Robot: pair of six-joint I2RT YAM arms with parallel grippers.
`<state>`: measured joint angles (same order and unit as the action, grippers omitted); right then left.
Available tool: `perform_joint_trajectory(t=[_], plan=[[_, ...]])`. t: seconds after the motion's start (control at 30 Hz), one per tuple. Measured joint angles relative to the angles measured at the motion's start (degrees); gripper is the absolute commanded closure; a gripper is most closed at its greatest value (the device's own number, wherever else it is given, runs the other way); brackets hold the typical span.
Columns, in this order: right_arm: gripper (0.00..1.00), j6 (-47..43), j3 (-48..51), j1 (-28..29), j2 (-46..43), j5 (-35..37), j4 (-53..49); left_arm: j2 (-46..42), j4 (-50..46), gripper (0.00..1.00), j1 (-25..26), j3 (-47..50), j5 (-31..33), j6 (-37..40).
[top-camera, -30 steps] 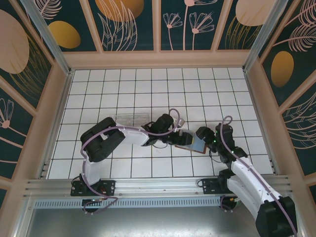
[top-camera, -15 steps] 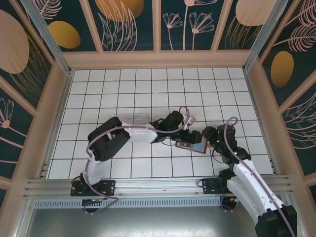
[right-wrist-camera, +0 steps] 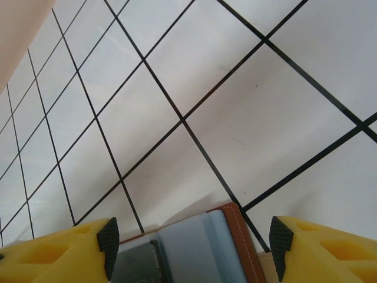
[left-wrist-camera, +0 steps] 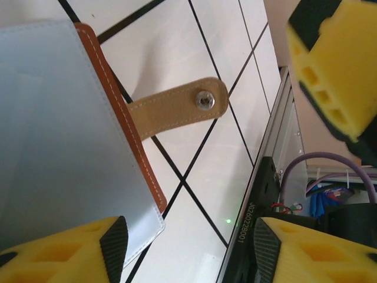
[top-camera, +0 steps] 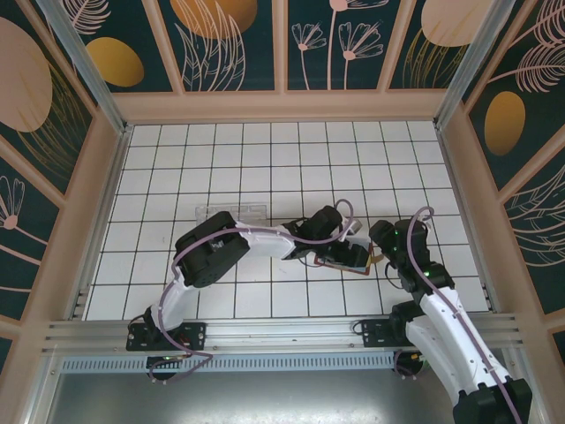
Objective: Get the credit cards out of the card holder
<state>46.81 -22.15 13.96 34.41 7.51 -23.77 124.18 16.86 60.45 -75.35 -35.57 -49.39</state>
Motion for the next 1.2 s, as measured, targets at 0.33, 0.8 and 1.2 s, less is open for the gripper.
perform_joint_trajectory(t=[0.33,0.8,1.2], plan=[[0.61,-3.0,0.1,0.0,3.8,-9.1,4.7,-2.1,-3.5,0.45,0.0,0.8,2.7,2.0],[0.93,-3.2,5.7,-0.5,16.2,-23.1,14.3,-5.9,-3.5,0.52,-1.1,6.2,5.7,2.4],[0.94,-4.4,6.6,-0.5,20.8,-24.8,17.1,-12.6,-5.1,1.00,-7.3,10.2,10.8,4.8]])
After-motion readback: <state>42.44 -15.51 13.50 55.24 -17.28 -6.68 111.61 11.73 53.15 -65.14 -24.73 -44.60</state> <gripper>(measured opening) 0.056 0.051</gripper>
